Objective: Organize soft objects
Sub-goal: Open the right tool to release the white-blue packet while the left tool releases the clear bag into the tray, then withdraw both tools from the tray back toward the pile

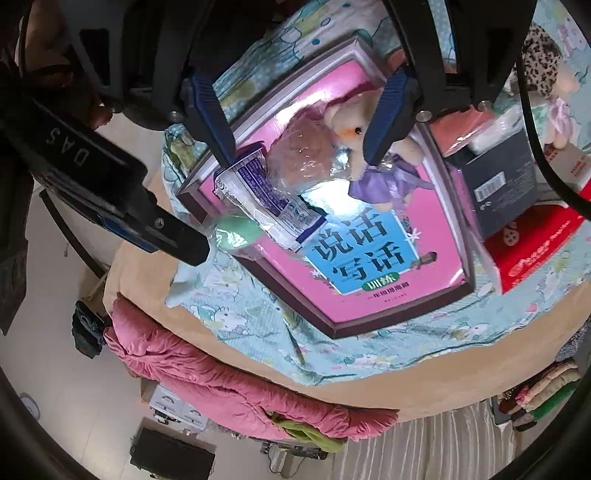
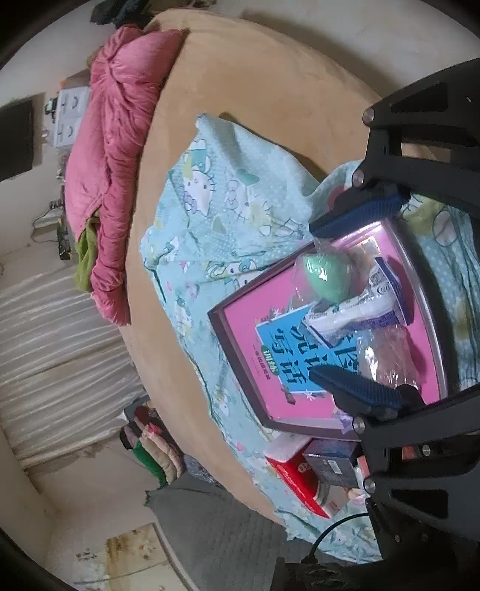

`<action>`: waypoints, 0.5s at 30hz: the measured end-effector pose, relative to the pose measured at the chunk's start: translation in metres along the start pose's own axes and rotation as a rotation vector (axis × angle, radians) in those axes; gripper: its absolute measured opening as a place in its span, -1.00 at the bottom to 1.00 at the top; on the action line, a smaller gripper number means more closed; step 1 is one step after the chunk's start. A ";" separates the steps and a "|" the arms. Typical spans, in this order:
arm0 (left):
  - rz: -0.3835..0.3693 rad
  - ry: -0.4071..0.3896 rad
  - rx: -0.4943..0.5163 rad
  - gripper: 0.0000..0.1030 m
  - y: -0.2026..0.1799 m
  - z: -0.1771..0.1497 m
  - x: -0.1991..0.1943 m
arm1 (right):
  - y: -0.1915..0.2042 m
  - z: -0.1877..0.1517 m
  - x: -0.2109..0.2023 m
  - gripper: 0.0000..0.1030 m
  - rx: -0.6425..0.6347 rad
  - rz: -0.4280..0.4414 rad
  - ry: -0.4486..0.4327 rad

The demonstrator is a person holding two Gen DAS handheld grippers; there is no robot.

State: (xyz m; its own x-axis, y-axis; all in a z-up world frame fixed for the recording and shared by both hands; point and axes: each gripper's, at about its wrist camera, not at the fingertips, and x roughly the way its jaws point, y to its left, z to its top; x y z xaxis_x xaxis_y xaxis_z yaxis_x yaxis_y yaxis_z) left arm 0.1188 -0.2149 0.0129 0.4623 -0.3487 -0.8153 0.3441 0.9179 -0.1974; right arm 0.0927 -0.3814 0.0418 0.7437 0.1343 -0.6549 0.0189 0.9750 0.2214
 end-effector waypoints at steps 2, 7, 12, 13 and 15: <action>0.007 -0.013 -0.010 0.47 0.002 0.000 -0.007 | 0.006 0.000 -0.005 0.44 -0.018 -0.003 -0.004; 0.036 -0.009 -0.029 0.50 0.010 -0.003 -0.020 | 0.018 0.003 -0.016 0.48 -0.047 -0.017 -0.002; 0.054 -0.006 -0.049 0.52 0.021 -0.007 -0.030 | 0.026 0.008 -0.020 0.51 -0.081 -0.028 -0.002; 0.057 -0.008 -0.053 0.52 0.023 -0.007 -0.032 | 0.028 0.009 -0.019 0.51 -0.086 -0.035 0.002; 0.066 -0.012 -0.052 0.52 0.026 -0.007 -0.037 | 0.030 0.010 -0.020 0.51 -0.087 -0.052 0.000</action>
State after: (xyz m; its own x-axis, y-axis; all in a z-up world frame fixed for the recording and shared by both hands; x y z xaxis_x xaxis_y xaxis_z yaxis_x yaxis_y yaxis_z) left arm 0.1052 -0.1767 0.0344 0.4922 -0.2888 -0.8212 0.2700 0.9475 -0.1714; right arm 0.0853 -0.3566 0.0687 0.7432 0.0831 -0.6639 -0.0009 0.9924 0.1232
